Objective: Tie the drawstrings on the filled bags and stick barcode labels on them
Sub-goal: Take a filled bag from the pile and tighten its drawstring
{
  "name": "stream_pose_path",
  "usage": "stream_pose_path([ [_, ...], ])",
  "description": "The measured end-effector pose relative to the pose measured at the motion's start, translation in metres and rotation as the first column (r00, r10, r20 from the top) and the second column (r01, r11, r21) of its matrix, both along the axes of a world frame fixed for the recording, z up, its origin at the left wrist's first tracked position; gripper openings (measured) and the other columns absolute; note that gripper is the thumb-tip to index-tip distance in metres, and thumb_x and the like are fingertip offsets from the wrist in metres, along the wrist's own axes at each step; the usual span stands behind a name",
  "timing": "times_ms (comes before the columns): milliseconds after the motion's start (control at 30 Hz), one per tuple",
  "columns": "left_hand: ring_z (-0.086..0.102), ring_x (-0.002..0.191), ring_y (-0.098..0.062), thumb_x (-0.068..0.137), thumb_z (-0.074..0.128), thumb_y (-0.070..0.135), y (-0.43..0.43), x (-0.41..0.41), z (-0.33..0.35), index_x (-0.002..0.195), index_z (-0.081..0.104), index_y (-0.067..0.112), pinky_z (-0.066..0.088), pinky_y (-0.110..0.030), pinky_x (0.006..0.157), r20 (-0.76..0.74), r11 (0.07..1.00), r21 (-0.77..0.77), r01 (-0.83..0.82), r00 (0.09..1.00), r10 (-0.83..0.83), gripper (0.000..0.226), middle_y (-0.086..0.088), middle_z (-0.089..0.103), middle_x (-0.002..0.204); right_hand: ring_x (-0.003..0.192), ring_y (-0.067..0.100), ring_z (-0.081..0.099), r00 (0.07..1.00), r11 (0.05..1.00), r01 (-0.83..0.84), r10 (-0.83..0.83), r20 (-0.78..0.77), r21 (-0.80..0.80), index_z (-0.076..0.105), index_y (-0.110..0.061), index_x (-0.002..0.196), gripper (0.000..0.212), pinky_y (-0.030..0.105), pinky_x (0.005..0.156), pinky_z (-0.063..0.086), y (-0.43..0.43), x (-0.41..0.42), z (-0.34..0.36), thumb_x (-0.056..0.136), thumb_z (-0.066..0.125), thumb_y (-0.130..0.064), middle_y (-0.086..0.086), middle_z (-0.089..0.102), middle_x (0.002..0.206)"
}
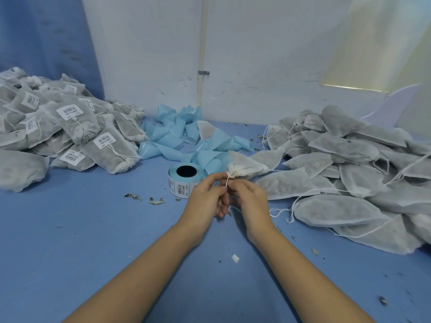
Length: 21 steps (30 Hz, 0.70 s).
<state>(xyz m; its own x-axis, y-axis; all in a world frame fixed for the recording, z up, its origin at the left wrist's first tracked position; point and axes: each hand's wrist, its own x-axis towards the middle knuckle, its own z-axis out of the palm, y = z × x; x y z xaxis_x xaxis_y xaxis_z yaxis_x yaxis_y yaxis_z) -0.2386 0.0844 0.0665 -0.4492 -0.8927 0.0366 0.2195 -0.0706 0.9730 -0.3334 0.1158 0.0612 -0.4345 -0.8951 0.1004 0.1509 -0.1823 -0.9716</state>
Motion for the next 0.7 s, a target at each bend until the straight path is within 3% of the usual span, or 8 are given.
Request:
stream_pose_path([
  [133, 0.043, 0.04, -0.011, 0.092, 0.041, -0.004, -0.002, 0.001, -0.001, 0.105, 0.06, 0.019, 0.034, -0.024, 0.044, 0.024, 0.999, -0.046, -0.004, 1.0, 0.005, 0.033, 0.001, 0.046, 0.047, 0.038, 0.024, 0.051, 0.99, 0.998, -0.07, 0.07, 0.122, -0.005, 0.067, -0.002, 0.07, 0.021, 0.021, 0.04, 0.043, 0.001, -0.001, 0.003, 0.087, 0.055, 0.0, 0.016, 0.055, 0.05],
  [233, 0.041, 0.04, -0.012, 0.091, 0.041, -0.006, -0.004, 0.001, -0.002, 0.109, 0.061, 0.015, 0.034, -0.022, 0.044, 0.037, 0.996, -0.086, -0.013, 0.999, 0.016, 0.035, 0.001, 0.042, 0.047, 0.057, 0.017, 0.062, 0.988, 0.999, -0.017, 0.012, 0.155, 0.027, 0.068, -0.005, 0.075, 0.017, 0.022, 0.054, 0.051, -0.002, -0.004, 0.001, 0.087, 0.057, 0.0, 0.009, 0.067, 0.065],
  [333, 0.04, 0.042, -0.011, 0.089, 0.042, -0.009, -0.008, 0.003, -0.003, 0.109, 0.061, 0.015, 0.036, -0.021, 0.047, 0.076, 0.987, -0.155, -0.028, 0.996, 0.04, 0.037, 0.003, 0.039, 0.045, 0.068, 0.008, 0.066, 0.975, 0.999, -0.007, -0.001, 0.224, 0.033, 0.067, -0.004, 0.079, 0.015, 0.013, 0.06, 0.05, -0.004, -0.007, 0.002, 0.087, 0.055, 0.0, 0.003, 0.071, 0.074],
  [567, 0.042, 0.046, -0.013, 0.09, 0.045, -0.005, -0.016, 0.004, -0.009, 0.101, 0.059, 0.018, 0.038, -0.026, 0.052, 0.185, 0.969, -0.243, -0.044, 0.978, 0.091, 0.03, 0.005, 0.044, 0.044, 0.07, 0.003, 0.063, 0.936, 0.996, -0.075, 0.053, 0.348, 0.048, 0.066, -0.007, 0.091, 0.011, 0.013, 0.068, 0.049, -0.004, -0.012, 0.005, 0.089, 0.055, -0.005, -0.003, 0.07, 0.078],
  [700, 0.043, 0.044, -0.01, 0.089, 0.046, -0.004, -0.02, 0.005, -0.011, 0.1, 0.058, 0.017, 0.038, -0.025, 0.051, 0.207, 0.964, -0.261, -0.056, 0.972, 0.112, 0.027, 0.006, 0.045, 0.046, 0.066, 0.004, 0.063, 0.917, 0.997, -0.052, 0.027, 0.398, 0.052, 0.066, -0.006, 0.092, 0.01, 0.012, 0.063, 0.051, -0.004, -0.013, 0.006, 0.089, 0.057, -0.004, -0.003, 0.071, 0.076],
])
